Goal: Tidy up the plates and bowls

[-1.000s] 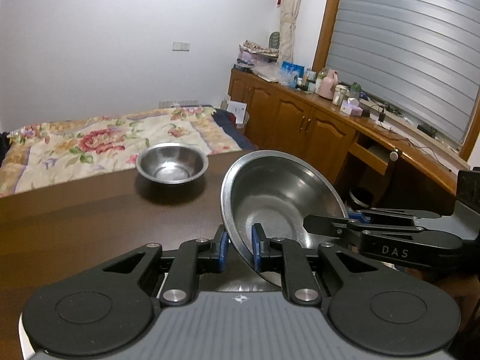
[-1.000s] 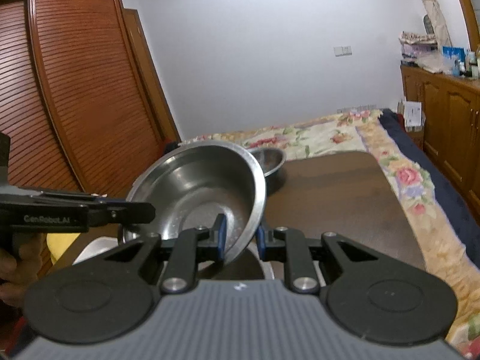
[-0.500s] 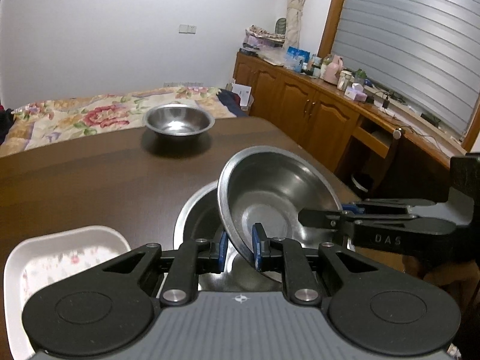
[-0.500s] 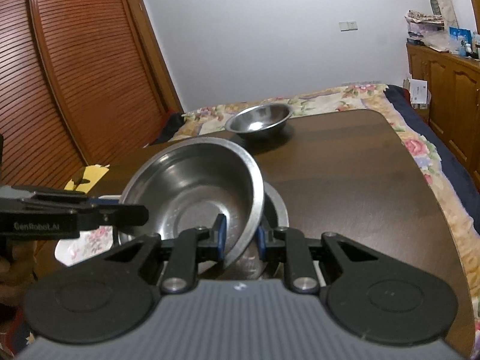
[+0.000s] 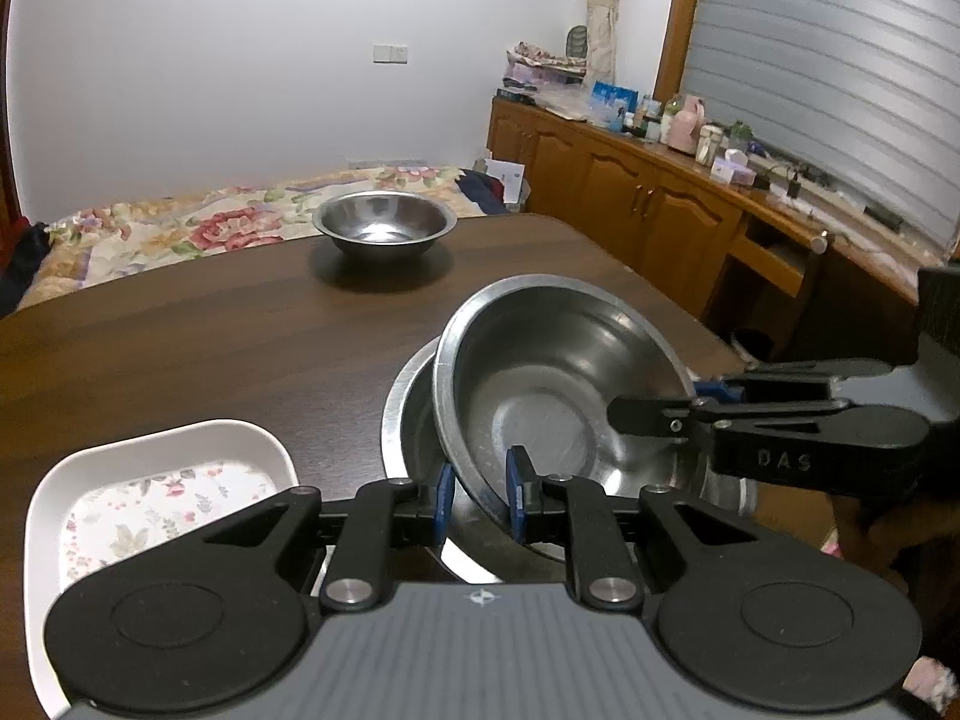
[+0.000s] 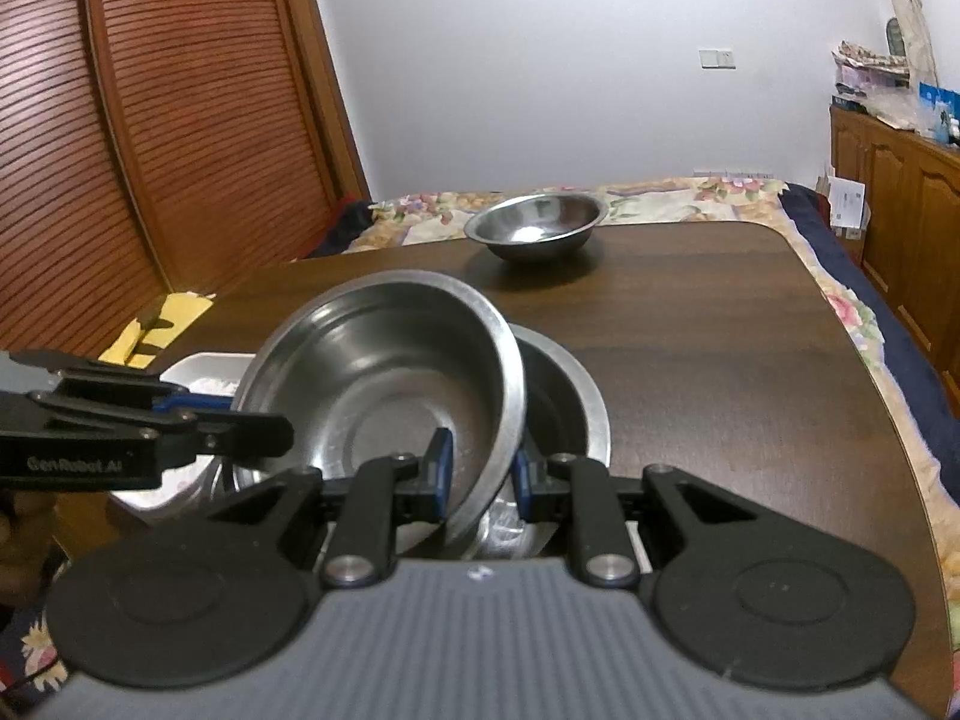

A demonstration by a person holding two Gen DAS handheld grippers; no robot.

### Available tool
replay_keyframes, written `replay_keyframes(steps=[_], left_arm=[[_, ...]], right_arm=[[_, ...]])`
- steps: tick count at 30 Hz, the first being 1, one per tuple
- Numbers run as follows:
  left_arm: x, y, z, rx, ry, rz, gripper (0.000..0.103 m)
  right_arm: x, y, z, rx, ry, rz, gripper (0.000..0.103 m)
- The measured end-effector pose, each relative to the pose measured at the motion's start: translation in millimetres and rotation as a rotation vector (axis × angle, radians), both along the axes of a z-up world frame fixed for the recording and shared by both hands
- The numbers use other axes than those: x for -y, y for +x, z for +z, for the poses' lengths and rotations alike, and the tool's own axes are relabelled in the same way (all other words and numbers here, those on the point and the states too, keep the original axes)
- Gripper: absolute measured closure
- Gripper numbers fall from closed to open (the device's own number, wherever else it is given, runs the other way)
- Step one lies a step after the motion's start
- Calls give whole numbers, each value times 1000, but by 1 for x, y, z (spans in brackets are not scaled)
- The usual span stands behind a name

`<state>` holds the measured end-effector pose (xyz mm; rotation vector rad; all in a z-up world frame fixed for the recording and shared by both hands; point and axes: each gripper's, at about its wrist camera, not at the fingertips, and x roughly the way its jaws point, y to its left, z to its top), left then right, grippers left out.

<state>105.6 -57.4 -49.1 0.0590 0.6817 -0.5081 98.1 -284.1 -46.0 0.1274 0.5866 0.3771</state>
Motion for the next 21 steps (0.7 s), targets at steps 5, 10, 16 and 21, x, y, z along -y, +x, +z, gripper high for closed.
replay_keyframes(steps=[5, 10, 16, 21], left_arm=[[3, -2, -4, 41, 45, 5, 83], [1, -1, -8, 46, 50, 11, 85], [1, 1, -7, 50, 44, 27, 85], [1, 0, -8, 55, 40, 33, 85]], right_arm=[[-8, 0, 1, 36, -113, 15, 84], [-9, 2, 2, 51, -154, 21, 86], [-13, 4, 4, 54, -192, 37, 87], [-16, 6, 5, 54, -223, 52, 88]])
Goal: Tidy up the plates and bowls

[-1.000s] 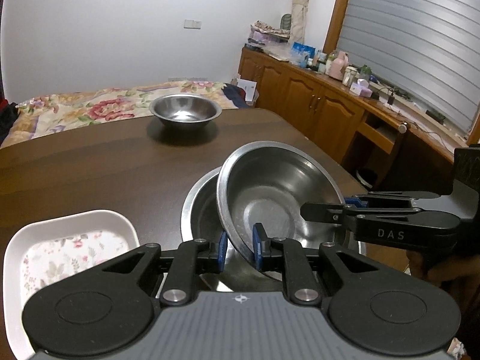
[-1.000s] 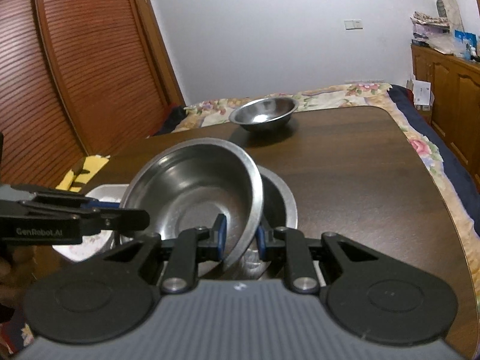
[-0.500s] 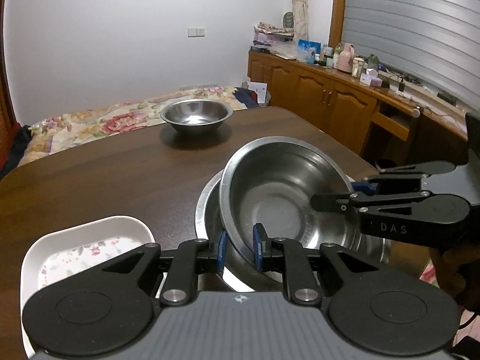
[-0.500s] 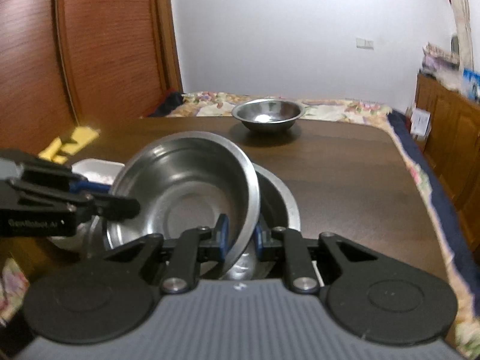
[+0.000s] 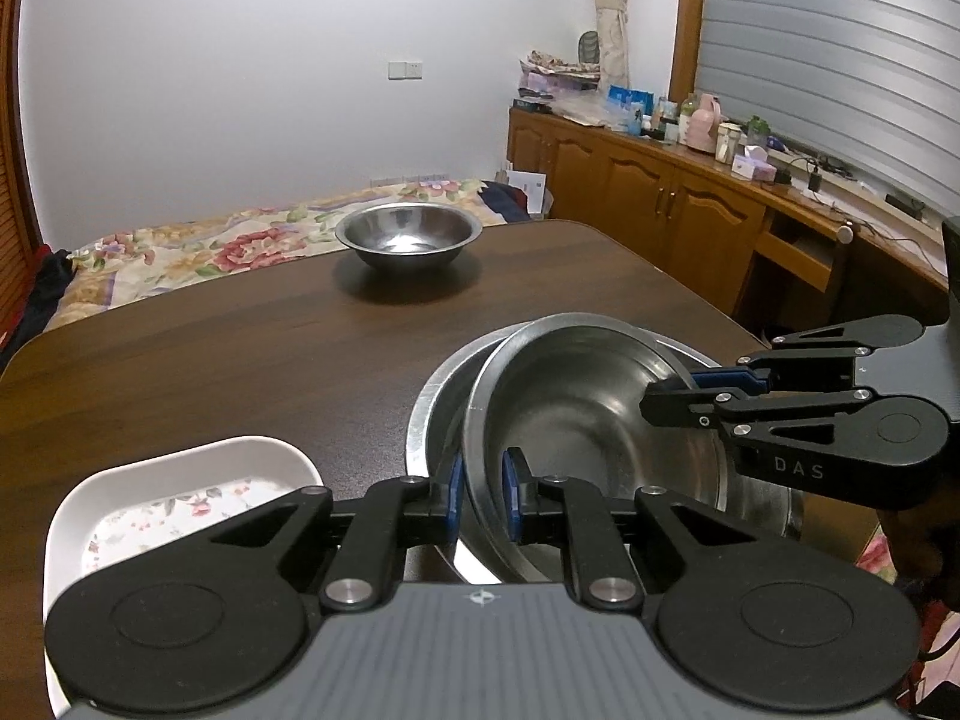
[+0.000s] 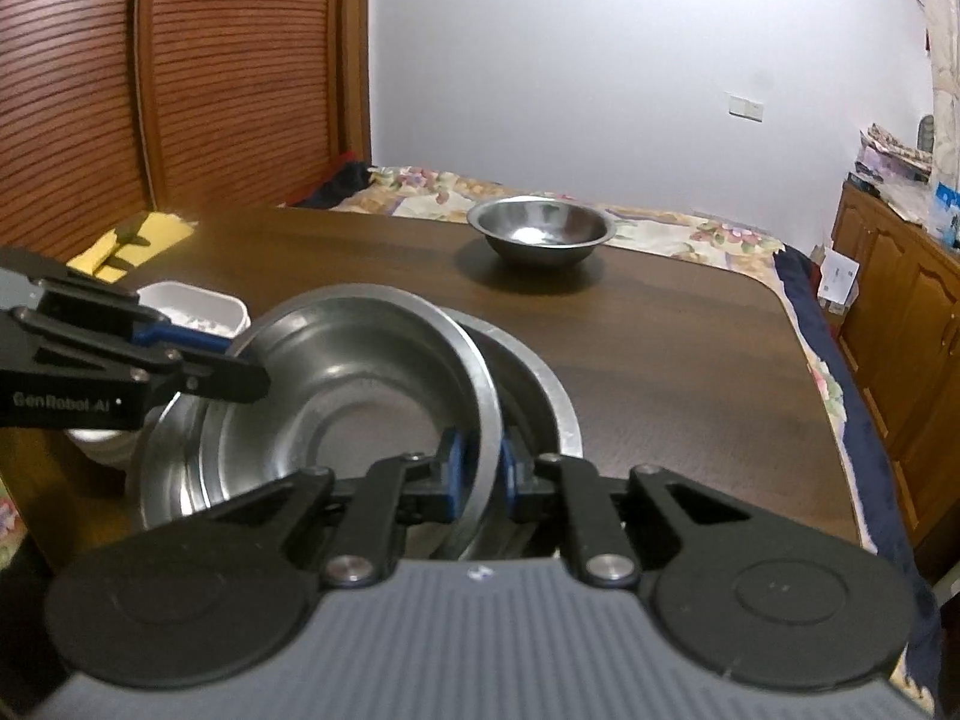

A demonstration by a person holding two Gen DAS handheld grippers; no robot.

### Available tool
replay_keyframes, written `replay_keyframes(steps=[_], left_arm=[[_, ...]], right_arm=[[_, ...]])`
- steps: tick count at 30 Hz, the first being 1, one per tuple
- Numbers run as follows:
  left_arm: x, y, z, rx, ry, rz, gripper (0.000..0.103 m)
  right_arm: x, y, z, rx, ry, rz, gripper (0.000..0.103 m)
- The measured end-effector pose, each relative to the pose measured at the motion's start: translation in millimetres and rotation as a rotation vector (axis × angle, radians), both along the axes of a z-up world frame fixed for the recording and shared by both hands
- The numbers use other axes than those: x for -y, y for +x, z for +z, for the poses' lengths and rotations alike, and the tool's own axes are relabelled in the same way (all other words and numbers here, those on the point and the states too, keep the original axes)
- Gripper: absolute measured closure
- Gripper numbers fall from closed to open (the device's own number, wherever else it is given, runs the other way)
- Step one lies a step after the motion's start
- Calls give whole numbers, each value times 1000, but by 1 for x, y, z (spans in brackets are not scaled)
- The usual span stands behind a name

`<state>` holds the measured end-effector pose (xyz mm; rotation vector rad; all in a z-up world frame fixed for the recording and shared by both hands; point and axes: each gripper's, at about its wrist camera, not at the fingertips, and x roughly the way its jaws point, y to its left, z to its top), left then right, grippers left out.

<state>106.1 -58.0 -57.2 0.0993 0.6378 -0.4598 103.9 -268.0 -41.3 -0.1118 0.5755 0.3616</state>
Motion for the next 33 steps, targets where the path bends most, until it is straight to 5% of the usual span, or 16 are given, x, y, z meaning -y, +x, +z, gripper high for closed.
replay_keyframes(steps=[26, 29, 33], left_arm=[[-12, 0, 12, 20, -92, 35, 80], [-13, 0, 14, 29, -93, 39, 69], [-14, 3, 17, 38, -102, 42, 42]], right_arm=[[5, 0, 6, 17, 77, -25, 89], [7, -5, 11, 37, 101, -27, 89], [11, -7, 19, 66, 135, -42, 88]])
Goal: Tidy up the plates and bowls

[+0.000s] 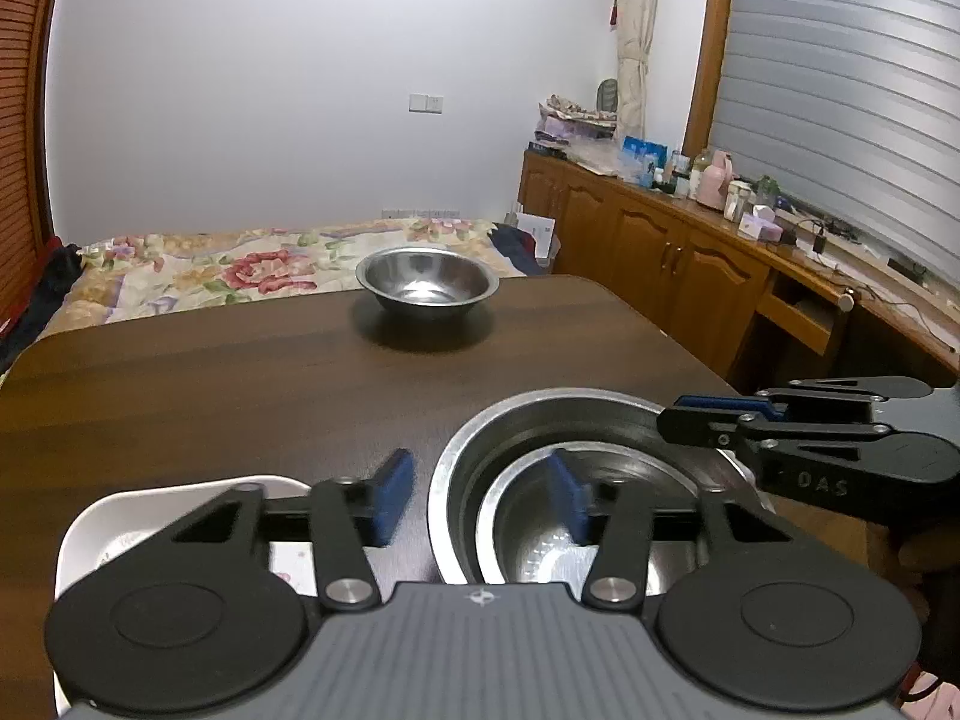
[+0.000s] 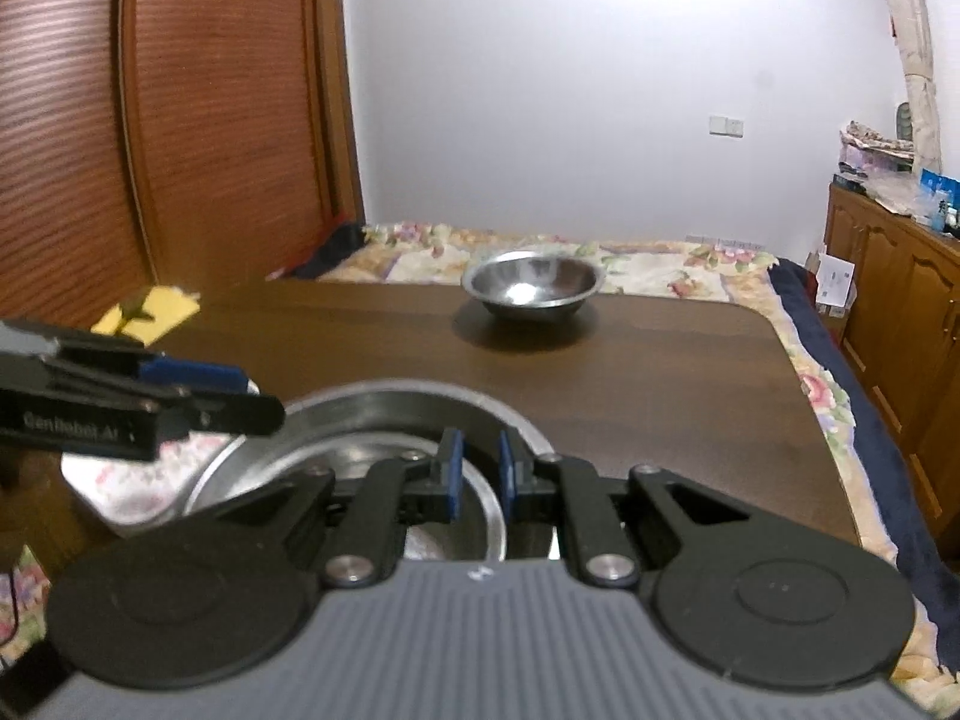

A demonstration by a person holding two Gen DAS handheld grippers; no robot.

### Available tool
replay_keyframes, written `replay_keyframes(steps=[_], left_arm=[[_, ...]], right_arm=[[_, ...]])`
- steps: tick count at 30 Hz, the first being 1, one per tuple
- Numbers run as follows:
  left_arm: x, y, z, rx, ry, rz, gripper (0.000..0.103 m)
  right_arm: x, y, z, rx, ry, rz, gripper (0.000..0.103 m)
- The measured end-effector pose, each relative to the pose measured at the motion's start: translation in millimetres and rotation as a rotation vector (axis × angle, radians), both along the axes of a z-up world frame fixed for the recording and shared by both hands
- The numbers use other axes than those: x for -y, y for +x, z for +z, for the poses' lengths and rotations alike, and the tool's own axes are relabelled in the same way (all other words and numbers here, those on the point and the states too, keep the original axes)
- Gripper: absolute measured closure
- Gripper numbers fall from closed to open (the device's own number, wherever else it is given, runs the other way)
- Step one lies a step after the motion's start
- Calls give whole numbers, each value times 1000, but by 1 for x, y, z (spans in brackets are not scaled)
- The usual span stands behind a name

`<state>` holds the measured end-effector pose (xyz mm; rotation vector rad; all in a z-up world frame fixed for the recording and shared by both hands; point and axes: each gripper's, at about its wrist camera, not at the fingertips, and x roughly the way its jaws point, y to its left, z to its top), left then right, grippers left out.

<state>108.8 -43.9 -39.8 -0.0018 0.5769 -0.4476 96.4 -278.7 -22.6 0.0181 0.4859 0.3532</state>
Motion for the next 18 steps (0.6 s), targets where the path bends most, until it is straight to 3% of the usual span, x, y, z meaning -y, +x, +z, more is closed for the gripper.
replay_keyframes(steps=[2, 4, 10, 15, 18], left_arm=[[1, 1, 1, 5, 1, 6, 30], [0, 1, 3, 16, 3, 14, 16], [0, 2, 4, 33, 8, 31, 0], [3, 5, 4, 22, 41, 45, 0], [4, 8, 3, 17, 55, 66, 0]], right_arm=[[1, 0, 2, 5, 9, -2, 86], [2, 0, 3, 20, 7, -17, 54], [8, -1, 4, 59, 22, -59, 13], [10, -1, 5, 68, 17, -70, 0], [10, 1, 4, 69, 6, -85, 0]])
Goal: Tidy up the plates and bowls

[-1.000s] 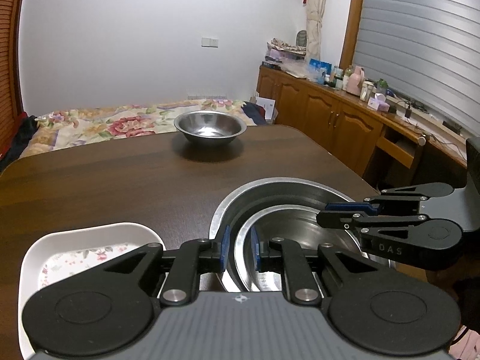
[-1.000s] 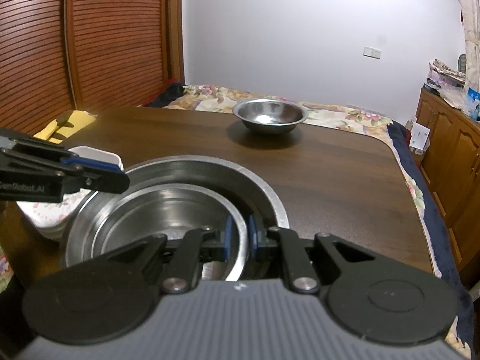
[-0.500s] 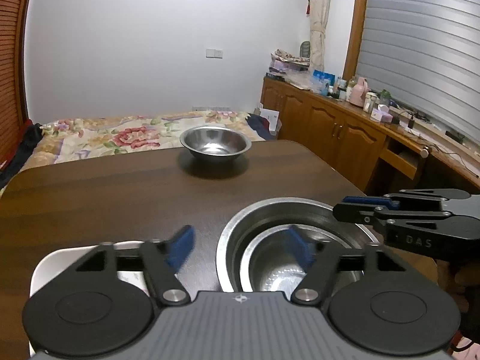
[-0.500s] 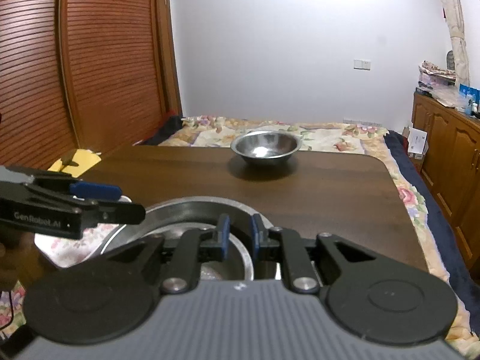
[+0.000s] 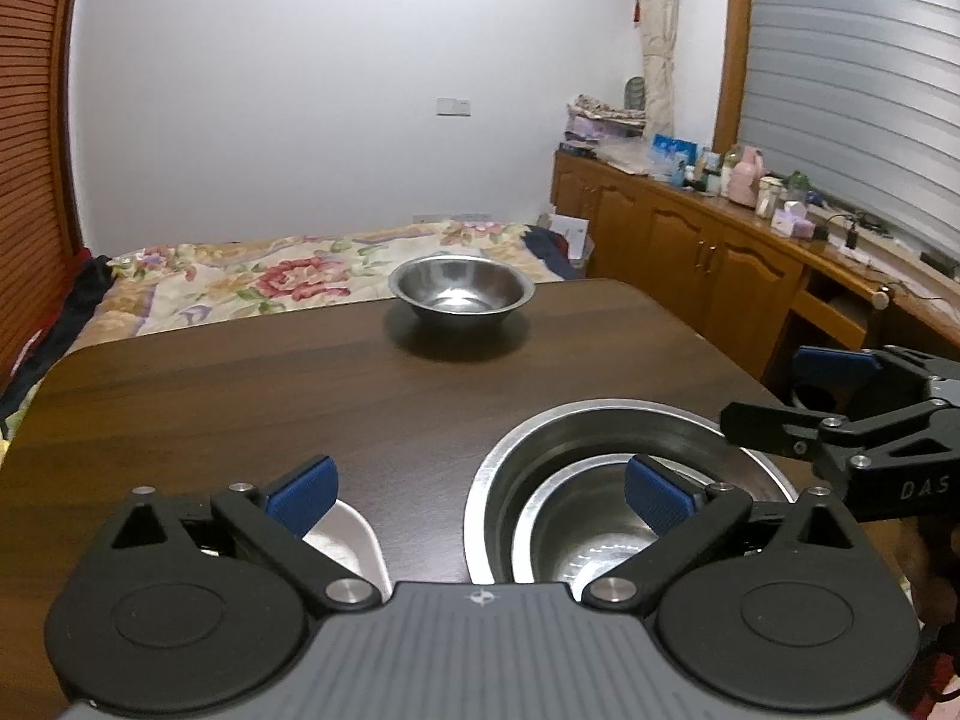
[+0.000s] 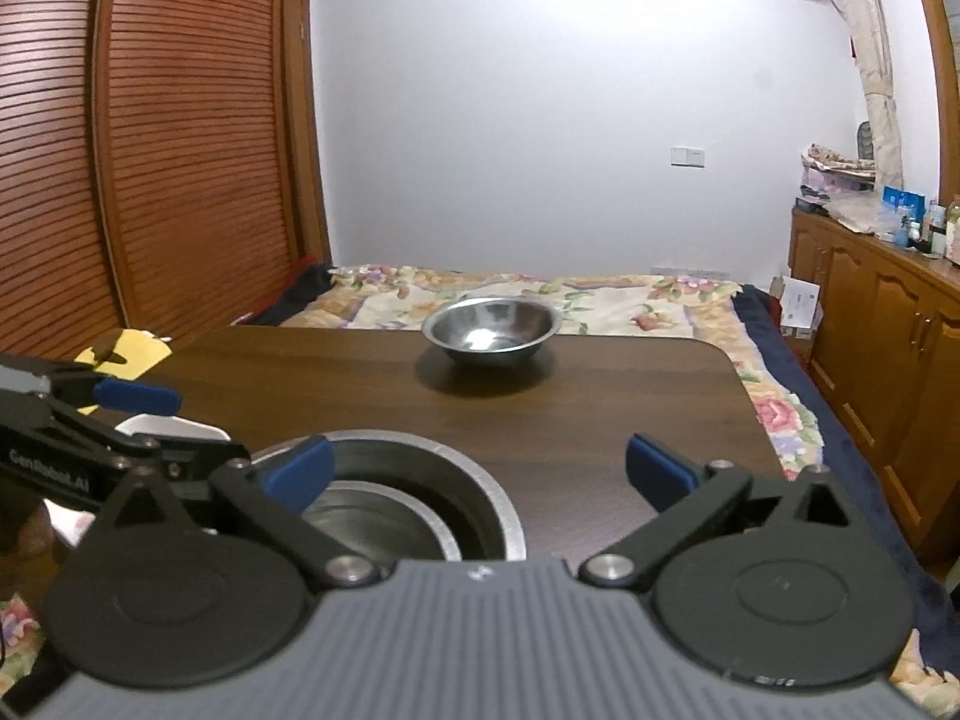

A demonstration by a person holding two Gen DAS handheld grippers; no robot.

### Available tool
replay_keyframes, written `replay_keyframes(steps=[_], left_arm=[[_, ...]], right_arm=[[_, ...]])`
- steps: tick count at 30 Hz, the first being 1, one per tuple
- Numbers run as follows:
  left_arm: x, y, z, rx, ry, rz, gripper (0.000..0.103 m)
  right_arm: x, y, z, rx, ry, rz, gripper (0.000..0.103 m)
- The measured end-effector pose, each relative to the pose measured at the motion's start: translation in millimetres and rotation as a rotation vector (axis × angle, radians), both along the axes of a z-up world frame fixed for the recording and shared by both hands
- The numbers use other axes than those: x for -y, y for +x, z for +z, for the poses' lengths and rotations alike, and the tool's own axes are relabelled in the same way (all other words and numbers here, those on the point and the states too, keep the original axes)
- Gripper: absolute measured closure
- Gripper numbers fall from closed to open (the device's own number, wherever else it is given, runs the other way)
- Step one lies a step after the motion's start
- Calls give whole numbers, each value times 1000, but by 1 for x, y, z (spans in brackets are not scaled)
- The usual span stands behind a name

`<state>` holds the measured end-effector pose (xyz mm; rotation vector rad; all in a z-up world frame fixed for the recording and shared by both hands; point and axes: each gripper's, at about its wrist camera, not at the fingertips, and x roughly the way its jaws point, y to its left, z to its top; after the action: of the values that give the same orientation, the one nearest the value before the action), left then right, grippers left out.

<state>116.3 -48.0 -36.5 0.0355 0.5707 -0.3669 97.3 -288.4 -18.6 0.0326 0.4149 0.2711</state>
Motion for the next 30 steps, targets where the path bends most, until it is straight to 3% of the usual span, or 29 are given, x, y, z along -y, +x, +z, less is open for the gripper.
replay_keyframes(steps=[13, 18, 30], left_arm=[[-10, 3, 5, -3, 7, 66, 0], [-15, 8, 15, 12, 3, 73, 0], [-24, 57, 49, 57, 8, 25, 0]], right_arm=[[21, 15, 0, -87, 62, -96, 0], [23, 24, 2, -88, 34, -127, 0], [32, 74, 24, -58, -29, -33, 0]])
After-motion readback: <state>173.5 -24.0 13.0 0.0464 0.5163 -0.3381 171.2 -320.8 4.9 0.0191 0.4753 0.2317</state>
